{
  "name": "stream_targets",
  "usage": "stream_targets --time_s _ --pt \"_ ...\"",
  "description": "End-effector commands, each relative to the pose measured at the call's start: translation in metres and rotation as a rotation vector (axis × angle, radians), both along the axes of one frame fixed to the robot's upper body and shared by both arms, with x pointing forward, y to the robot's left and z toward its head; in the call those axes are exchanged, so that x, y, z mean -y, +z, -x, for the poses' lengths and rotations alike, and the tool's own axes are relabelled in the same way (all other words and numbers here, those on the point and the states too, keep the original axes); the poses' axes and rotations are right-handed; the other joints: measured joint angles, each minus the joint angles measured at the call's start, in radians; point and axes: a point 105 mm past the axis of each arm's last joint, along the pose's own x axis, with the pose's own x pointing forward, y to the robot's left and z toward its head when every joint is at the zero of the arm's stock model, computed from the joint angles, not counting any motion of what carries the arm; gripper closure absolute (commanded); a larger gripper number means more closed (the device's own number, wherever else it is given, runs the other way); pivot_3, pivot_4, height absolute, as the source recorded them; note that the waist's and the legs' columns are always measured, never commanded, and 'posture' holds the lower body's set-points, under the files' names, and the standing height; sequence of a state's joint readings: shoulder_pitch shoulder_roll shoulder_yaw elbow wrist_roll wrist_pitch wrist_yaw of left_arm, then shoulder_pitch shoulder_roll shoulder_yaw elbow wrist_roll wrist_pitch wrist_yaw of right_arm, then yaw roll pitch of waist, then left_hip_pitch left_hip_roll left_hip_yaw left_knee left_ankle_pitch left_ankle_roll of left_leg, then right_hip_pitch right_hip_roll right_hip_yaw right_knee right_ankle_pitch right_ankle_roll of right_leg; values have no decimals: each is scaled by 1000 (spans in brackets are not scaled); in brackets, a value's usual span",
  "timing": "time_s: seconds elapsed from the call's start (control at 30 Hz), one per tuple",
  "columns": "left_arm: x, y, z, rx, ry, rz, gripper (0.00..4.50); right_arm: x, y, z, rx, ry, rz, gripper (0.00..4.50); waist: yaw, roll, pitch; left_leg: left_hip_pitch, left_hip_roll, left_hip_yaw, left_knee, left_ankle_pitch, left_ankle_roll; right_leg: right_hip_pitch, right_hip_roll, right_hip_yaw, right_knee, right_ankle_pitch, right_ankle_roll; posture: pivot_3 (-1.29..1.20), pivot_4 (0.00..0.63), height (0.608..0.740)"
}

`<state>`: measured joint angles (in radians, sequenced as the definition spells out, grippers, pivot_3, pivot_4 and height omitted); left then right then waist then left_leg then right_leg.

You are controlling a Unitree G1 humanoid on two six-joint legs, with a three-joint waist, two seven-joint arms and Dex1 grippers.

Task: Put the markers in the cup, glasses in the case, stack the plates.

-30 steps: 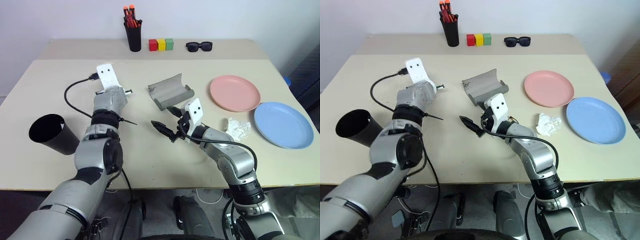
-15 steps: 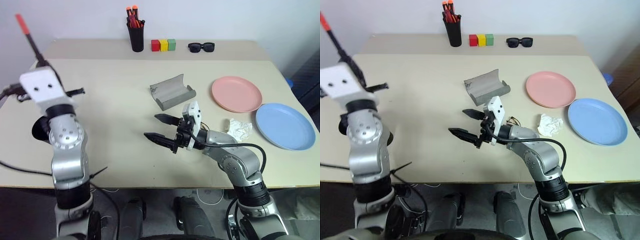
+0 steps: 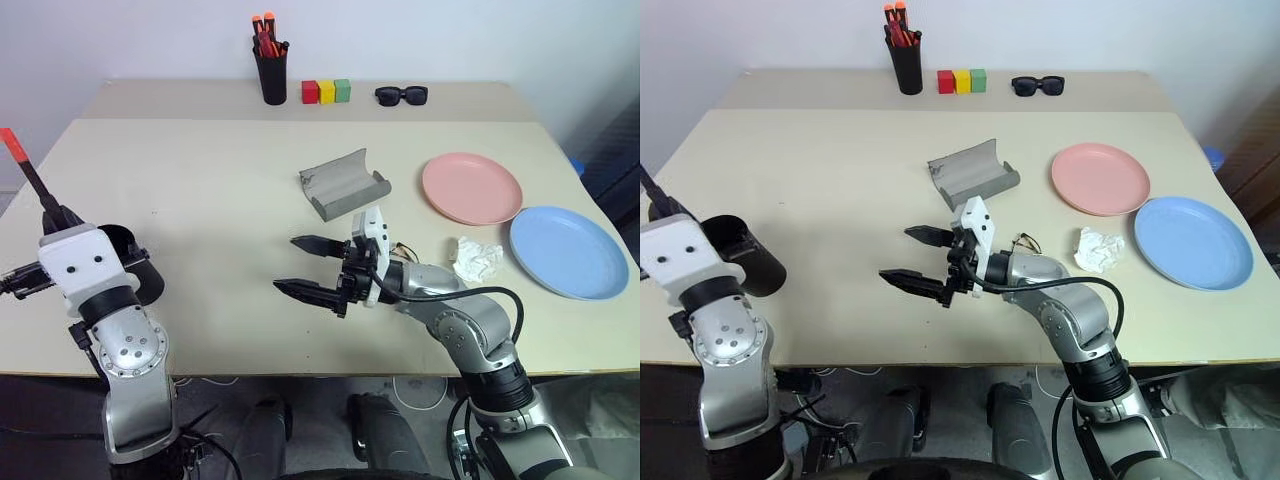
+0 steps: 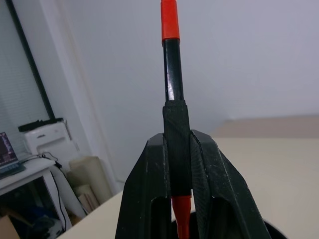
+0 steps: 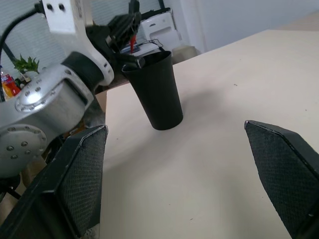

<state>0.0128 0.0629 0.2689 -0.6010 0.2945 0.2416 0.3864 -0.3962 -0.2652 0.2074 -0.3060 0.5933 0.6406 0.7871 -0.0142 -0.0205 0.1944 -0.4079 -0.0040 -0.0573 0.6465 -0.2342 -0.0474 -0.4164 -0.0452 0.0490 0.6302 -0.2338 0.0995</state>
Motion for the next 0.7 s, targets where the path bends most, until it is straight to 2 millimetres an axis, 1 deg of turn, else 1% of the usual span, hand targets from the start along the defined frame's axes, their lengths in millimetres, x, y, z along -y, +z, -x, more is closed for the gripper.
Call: stream_targets --time_s 0.03,0.2,0.4,0.43,0.47,0.6,0.7 --pt "-3 -1 5 27 23 -9 4481 -1 10 3 38 4 -28 0 0 0 0 0 0 0 0 0 0 0 0 0 0 0 0 0 150 740" --pt "-6 -8 6 16 35 13 4481 0 10 3 32 -10 -29 0 0 0 0 0 0 0 0 0 0 0 0 0 0 0 0 0 150 740" --pt "-6 -10 8 12 41 22 4481 0 10 3 29 -10 -32 0 0 0 0 0 0 0 0 0 0 0 0 0 0 0 0 0 150 740" --pt "-6 -10 8 10 45 21 3487 0 10 3 28 -8 -32 0 0 0 0 0 0 0 0 0 0 0 0 0 0 0 0 0 150 740" --pt "-6 -10 8 8 49 21 3107 0 10 3 28 -7 -32 0 0 0 0 0 0 0 0 0 0 0 0 0 0 0 0 0 150 740" --pt "-5 -10 7 8 53 23 1145 -1 10 2 26 -1 -34 0 -1 0 0 0 0 0 0 0 0 0 0 0 0 0 0 0 150 740" --pt "-5 -11 7 10 52 27 1145 -2 10 3 24 2 -35 0 -1 0 0 0 0 0 0 0 0 0 0 0 0 0 0 0 150 740"
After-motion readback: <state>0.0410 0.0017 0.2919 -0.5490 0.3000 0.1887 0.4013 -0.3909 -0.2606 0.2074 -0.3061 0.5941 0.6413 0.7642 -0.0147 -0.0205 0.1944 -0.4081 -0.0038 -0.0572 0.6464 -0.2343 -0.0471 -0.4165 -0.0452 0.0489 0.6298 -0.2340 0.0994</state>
